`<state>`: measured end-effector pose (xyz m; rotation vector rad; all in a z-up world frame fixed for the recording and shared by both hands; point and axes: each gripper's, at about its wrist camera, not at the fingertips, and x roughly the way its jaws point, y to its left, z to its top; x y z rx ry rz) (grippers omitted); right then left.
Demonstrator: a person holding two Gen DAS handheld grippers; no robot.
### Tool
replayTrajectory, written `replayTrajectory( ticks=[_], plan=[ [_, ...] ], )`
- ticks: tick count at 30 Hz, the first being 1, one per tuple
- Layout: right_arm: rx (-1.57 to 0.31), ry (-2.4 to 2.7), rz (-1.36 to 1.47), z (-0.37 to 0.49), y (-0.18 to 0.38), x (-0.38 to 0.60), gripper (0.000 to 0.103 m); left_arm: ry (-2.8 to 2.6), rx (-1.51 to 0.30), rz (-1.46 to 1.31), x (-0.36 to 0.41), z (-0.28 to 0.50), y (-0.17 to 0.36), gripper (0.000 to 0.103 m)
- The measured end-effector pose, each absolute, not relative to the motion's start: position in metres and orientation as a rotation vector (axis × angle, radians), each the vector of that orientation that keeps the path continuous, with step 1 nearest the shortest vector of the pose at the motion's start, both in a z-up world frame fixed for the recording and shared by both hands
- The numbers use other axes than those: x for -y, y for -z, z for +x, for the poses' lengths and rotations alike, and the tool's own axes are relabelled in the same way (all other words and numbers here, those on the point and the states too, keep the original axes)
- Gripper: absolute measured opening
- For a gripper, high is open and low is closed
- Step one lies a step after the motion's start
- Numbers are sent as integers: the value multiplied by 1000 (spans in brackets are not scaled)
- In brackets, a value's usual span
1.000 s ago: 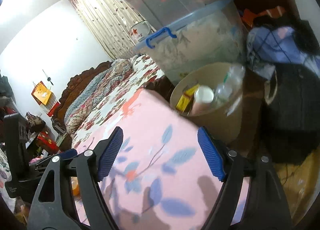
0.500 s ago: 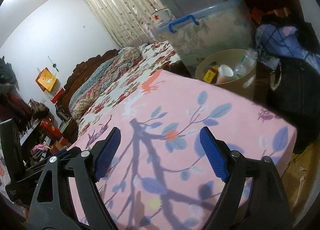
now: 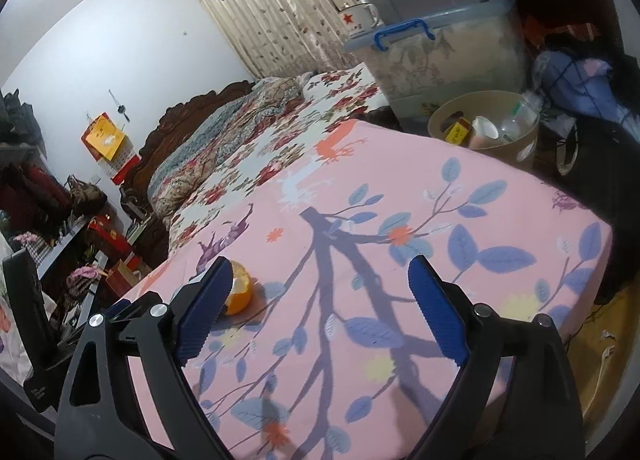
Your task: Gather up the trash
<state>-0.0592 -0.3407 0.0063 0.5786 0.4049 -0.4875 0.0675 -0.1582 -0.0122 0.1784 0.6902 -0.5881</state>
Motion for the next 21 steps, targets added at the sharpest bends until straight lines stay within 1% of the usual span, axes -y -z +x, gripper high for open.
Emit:
replayTrajectory(
  ticks=[10,14,21],
  plan=[
    [-440,447,566,-51,-4,322,90,542,-699,177,140,70,17,91],
    [-441,453,579,-50,-4,323,90,511,-690,184,131,71,19,94],
    [-459,452,591,-44,-1,324,90,521,-749,156,119,84,26,94]
  ],
)
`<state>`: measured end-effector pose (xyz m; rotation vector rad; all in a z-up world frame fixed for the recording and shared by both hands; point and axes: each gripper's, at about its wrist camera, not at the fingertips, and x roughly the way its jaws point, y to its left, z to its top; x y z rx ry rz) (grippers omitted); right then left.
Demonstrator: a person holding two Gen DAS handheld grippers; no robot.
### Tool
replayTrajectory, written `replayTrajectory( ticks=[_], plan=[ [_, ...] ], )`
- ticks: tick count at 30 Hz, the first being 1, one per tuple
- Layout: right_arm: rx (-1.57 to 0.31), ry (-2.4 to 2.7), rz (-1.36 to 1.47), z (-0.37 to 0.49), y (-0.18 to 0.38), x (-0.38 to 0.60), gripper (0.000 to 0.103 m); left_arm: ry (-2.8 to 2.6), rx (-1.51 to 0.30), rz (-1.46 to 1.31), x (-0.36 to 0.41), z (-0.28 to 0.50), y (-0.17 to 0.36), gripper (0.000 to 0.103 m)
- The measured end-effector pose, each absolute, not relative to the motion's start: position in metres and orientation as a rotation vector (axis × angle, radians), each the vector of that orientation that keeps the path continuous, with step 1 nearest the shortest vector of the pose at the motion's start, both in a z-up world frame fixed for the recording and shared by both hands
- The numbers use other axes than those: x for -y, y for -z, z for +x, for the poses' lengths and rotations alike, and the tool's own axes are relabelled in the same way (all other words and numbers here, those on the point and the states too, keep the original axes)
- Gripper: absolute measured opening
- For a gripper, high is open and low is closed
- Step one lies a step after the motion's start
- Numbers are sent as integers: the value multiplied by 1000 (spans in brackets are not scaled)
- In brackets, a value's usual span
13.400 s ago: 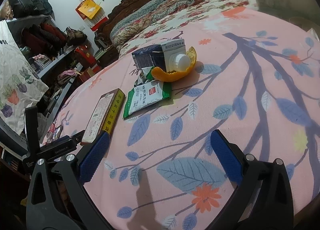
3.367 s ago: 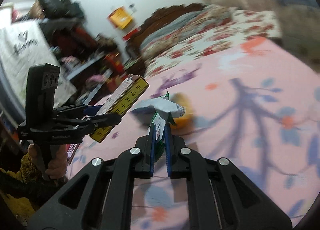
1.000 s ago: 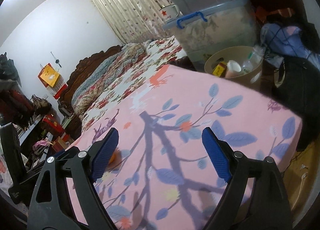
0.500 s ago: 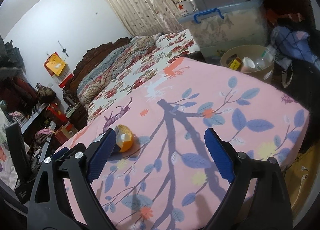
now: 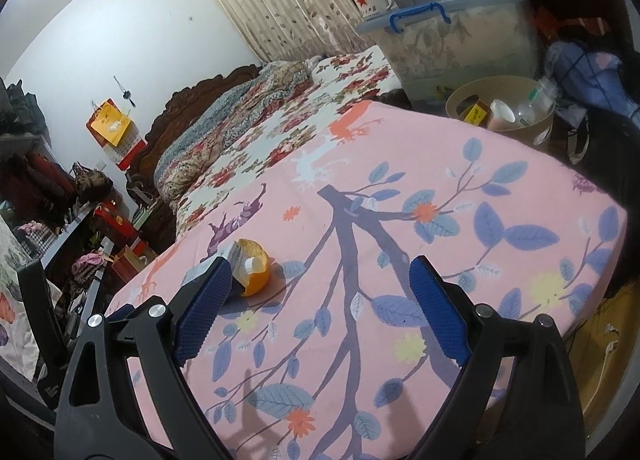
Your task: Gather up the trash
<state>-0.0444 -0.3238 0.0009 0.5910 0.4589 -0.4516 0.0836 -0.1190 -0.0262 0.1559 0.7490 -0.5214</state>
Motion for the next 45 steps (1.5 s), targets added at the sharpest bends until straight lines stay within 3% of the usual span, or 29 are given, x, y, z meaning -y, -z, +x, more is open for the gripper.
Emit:
replayTrajectory(
  ticks=[28,45],
  plan=[
    [-580,428,601,-5,30,320,90,333,-928,116,53,141,74,94],
    [-554,374,632,28,22,339,89,258,-970,118,36,156,101,94]
  ],
)
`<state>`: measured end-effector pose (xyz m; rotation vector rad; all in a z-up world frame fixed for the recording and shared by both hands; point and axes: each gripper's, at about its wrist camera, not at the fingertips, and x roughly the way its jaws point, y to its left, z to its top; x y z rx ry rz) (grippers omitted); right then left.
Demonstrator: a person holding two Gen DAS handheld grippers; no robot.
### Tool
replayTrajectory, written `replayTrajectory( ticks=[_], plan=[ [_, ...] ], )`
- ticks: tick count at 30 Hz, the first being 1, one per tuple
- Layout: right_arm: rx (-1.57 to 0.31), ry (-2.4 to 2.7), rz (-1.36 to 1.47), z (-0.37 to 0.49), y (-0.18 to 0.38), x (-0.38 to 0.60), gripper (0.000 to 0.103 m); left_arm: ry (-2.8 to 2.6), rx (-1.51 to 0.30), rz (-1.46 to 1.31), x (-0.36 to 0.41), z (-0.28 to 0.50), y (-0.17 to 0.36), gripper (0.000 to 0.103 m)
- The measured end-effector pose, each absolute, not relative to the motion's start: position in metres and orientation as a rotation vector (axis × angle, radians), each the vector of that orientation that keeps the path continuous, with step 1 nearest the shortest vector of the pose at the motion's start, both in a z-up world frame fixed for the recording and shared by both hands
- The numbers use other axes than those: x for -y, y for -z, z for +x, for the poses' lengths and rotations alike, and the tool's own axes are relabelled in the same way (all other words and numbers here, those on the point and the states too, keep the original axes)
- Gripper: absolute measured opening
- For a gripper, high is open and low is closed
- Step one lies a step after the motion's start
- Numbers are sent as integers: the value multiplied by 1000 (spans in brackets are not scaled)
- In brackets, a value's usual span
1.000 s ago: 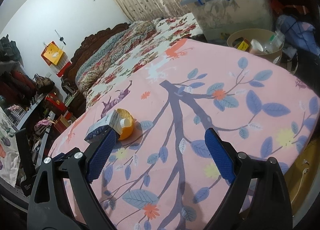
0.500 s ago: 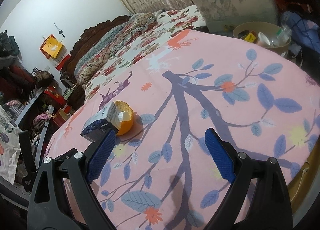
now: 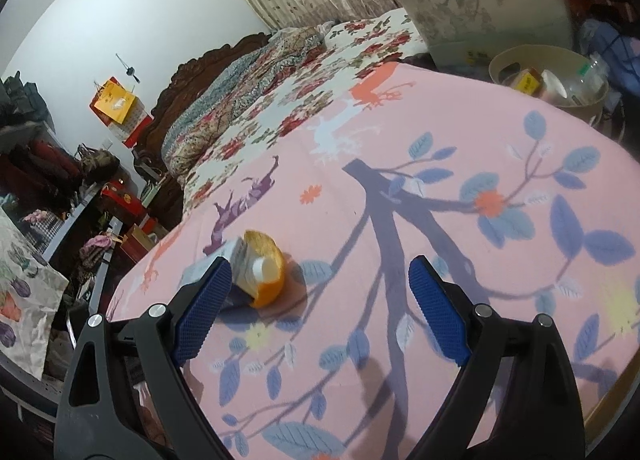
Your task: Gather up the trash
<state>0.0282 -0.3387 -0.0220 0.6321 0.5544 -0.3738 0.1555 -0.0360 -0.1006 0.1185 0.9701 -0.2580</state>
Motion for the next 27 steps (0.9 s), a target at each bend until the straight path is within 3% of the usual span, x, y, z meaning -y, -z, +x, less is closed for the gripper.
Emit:
replayTrajectory(
  ticks=[27],
  plan=[
    [-591,327,652,62,32,343,88,256,-983,179,40,159,104,96]
  ],
)
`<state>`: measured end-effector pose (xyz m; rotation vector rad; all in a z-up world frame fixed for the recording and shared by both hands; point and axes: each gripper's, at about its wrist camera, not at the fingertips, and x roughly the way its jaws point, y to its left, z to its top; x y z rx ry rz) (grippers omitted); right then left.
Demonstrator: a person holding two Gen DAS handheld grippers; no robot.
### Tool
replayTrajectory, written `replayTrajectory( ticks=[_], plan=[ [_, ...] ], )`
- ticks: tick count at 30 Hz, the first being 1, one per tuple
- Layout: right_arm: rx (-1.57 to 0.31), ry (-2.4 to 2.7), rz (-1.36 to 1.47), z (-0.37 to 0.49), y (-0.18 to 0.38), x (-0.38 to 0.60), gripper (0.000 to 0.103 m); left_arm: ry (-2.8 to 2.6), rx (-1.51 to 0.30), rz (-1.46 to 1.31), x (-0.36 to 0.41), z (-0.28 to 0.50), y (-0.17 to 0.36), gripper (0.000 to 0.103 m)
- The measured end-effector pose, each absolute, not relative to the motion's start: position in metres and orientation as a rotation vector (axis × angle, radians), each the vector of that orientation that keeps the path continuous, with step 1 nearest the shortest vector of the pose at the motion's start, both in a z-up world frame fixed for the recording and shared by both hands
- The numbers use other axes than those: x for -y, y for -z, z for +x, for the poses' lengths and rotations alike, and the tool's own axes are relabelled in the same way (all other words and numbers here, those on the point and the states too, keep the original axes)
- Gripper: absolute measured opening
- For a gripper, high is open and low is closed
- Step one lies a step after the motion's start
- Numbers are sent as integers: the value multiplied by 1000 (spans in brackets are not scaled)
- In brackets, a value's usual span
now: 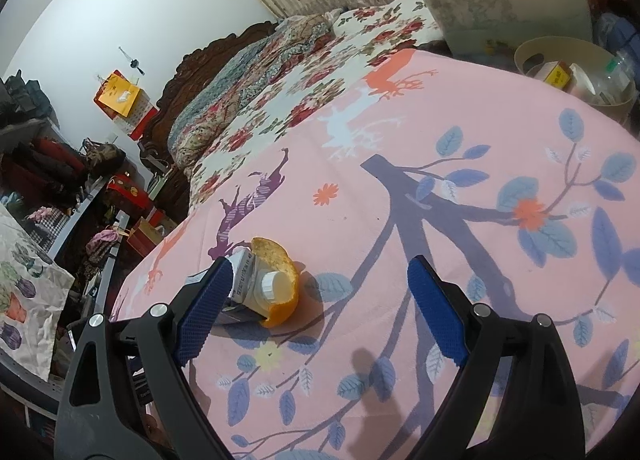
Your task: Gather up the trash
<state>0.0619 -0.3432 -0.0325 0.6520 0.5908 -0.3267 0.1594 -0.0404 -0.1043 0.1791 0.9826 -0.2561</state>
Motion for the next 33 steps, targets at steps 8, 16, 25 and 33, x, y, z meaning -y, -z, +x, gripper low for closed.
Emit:
replayTrajectory(
  ticks=[8,16,25,33],
  plan=[
    [-616,293,666,79,35,344,84,255,-983,179,40,159,105,96],
    [-651,242,643,95,39,334,82,255,-982,179,40,160,105,96],
    [-687,188,631,108,44,322,79,257,-982,172,39,159,104,95],
    [-740,95,604,117,49,303,70,279,-972,53,23,160,98,94]
  ],
)
